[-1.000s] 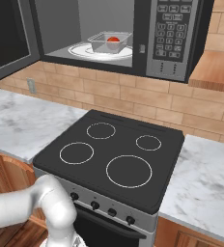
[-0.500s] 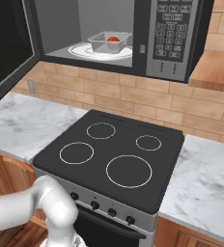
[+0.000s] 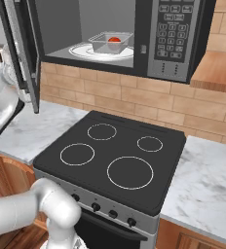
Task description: Place the tupperware containing the shrimp and tomato meal in the microwave. Close the microwave door and press the start button to reheat the meal.
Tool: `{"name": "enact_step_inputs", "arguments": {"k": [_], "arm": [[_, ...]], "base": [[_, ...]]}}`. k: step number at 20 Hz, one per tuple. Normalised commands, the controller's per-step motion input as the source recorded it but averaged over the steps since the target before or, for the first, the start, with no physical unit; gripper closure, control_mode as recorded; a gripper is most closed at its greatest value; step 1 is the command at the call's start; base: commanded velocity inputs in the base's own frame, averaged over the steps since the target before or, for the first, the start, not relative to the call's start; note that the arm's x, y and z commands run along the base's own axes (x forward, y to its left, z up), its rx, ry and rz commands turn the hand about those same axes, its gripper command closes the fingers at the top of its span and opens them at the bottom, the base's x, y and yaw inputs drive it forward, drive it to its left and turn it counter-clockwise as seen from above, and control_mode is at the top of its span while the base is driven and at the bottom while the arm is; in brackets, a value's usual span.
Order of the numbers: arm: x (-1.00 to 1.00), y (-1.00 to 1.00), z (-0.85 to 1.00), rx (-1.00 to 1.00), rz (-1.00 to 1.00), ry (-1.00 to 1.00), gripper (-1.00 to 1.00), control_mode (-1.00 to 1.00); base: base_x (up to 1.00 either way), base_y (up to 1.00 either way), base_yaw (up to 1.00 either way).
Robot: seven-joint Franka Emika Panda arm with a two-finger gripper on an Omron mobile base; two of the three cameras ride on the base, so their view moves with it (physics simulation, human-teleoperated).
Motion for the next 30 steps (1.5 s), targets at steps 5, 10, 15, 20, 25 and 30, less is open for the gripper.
{"name": "enact_step_inputs", "arguments": {"k": [5, 10, 15, 20, 25, 30], "arm": [[0.09, -0.9, 0.17, 0.03, -0.04, 0.0, -1.0, -1.0], [0.39, -0.64, 0.03, 0.1, 0.07, 0.0, -1.0, -1.0], [0.63, -0.53, 0.0, 0.18, 0.25, 0.0, -1.0, -1.0], [0.69, -0.5, 0.0, 0.25, 0.42, -0.07, -1.0, -1.0], [0.72, -0.39, 0.0, 0.25, 0.55, -0.14, -1.0, -1.0], [0.68, -0.32, -0.02, 0.23, 0.62, -0.26, -1.0, -1.0]], "base": [[0.0, 0.0, 0.0], [0.0, 0.0, 0.0], [0.0, 0.0, 0.0], [0.0, 0.0, 0.0], [0.0, 0.0, 0.0], [0.0, 0.0, 0.0]]}}
